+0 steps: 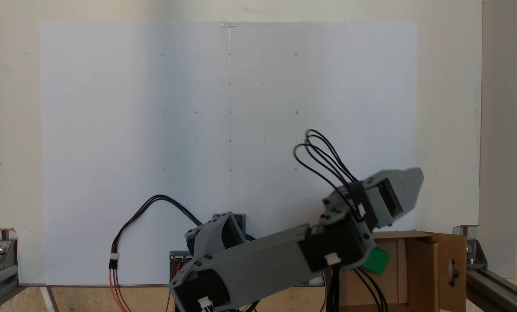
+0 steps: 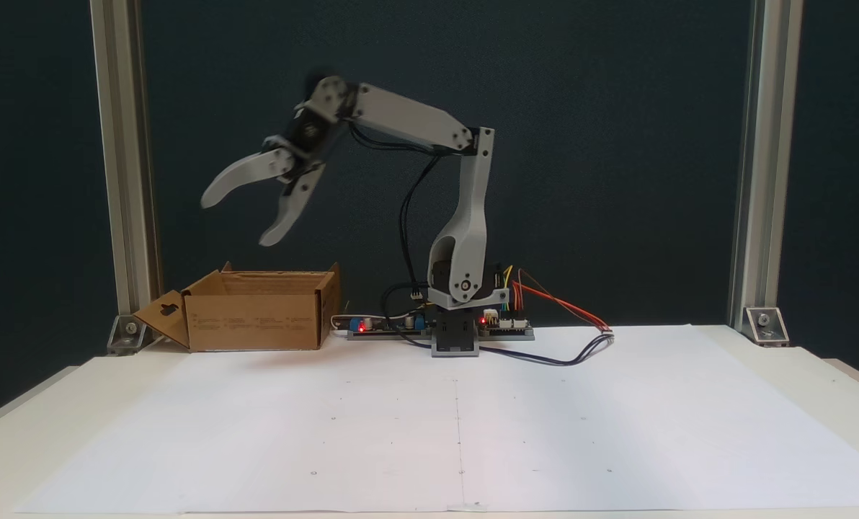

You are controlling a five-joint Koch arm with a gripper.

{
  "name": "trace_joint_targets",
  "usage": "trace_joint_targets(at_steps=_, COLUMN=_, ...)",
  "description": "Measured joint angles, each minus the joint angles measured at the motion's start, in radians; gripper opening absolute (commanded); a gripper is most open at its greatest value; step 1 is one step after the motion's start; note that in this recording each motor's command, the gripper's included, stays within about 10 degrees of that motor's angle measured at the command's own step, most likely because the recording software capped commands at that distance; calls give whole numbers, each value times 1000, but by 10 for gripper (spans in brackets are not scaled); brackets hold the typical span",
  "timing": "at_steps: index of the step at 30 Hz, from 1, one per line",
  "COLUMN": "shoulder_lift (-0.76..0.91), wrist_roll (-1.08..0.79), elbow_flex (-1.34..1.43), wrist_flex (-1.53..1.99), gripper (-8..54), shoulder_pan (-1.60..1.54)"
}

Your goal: Grasp a green dice and put it in the bin.

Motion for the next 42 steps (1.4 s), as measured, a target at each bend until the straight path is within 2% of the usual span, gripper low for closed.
trace_joint_targets(at_steps=5, shoulder_lift=69, wrist_roll=80, elbow_flex=0, wrist_flex=17, gripper=410, shoulder_pan=-318)
trace_joint_targets(at_steps=9, shoulder_lift=95, wrist_roll=91, elbow_flex=0, wrist_flex=17, gripper=436, shoulder_pan=-606)
trace_joint_targets(at_steps=15, shoulder_lift=98, wrist_roll=94, elbow_flex=3, wrist_flex=17, gripper=437, shoulder_pan=-1022)
trace_joint_targets(at_steps=19, shoulder_lift=107, wrist_roll=94, elbow_flex=101, wrist_flex=-71, gripper=435, shoulder_pan=-1172)
trace_joint_targets(at_steps=25, shoulder_lift=250, wrist_roll=94, elbow_flex=377, wrist_flex=-348, gripper=436, shoulder_pan=-1186)
trace_joint_targets(at_steps=35, shoulder_lift=506, wrist_roll=94, elbow_flex=824, wrist_flex=-781, gripper=454, shoulder_pan=-1006)
trace_joint_targets(at_steps=42, shoulder_lift=522, wrist_roll=94, elbow_flex=951, wrist_flex=-985, gripper=465, shoulder_pan=-1009)
